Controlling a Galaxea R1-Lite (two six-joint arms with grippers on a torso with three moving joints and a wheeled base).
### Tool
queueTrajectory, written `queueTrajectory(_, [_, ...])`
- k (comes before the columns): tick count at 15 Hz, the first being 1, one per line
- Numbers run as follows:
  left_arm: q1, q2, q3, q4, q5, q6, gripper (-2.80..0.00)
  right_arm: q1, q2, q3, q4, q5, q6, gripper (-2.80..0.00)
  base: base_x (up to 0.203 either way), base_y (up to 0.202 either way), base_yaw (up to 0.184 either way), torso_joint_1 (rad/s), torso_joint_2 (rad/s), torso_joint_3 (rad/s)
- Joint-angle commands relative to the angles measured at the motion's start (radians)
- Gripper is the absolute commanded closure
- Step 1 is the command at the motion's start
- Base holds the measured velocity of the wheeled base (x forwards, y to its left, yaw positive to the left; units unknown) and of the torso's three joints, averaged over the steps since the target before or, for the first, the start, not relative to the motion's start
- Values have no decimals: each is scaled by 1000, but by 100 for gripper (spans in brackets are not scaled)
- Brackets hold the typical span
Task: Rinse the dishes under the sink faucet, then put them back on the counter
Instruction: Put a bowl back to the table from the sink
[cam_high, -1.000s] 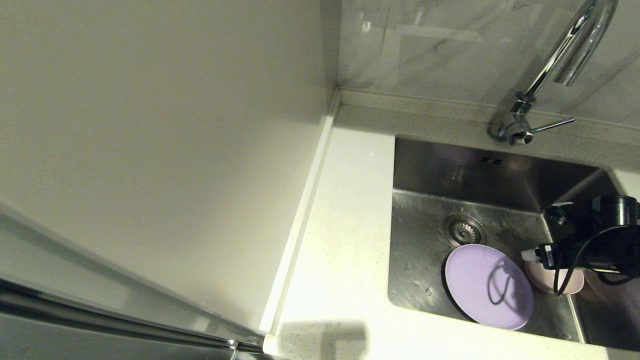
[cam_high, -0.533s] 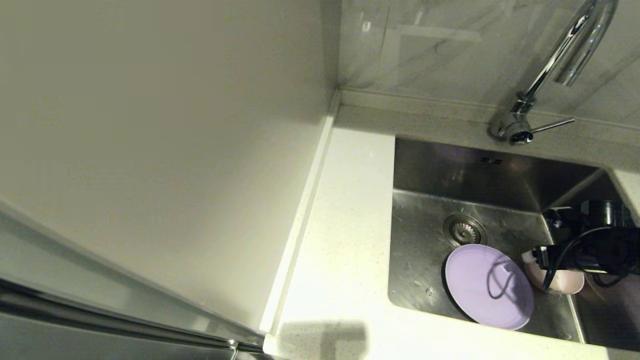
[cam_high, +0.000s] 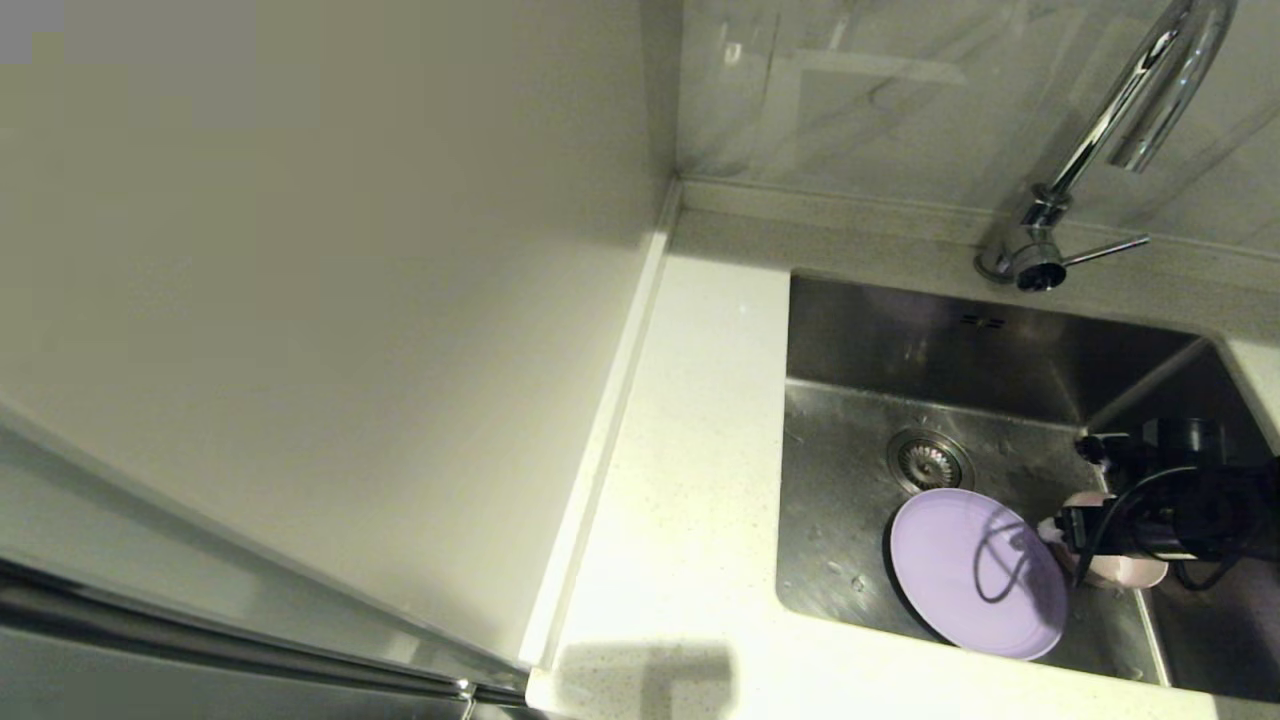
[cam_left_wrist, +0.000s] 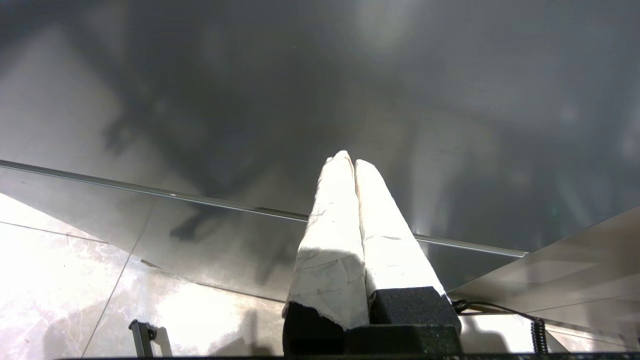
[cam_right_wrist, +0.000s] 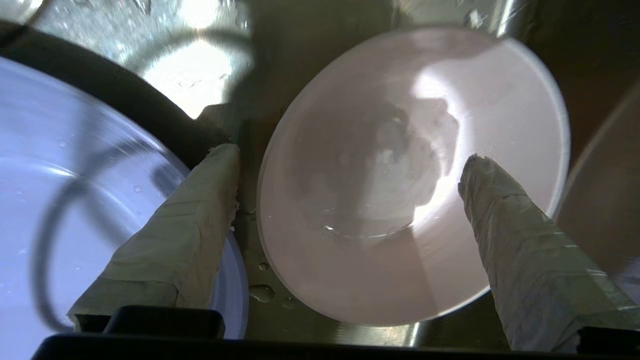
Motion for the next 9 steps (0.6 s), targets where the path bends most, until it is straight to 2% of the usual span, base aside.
queueTrajectory(1, [0, 0, 3, 0, -1, 0, 0, 0, 20, -1, -2, 4, -2, -280, 0, 0, 0, 0, 0, 0])
queueTrajectory(2, [0, 0, 2, 0, 1, 0, 0, 0, 23, -1, -2, 4, 0, -280, 0, 0, 0, 0, 0, 0])
queueTrajectory(3, [0, 0, 3, 0, 1, 0, 0, 0, 28, -1, -2, 7, 1, 0, 0, 0, 0, 0, 0, 0])
queueTrajectory(9, [0, 0, 2, 0, 1, 0, 0, 0, -2, 8, -4, 7, 8, 0, 0, 0, 0, 0, 0, 0])
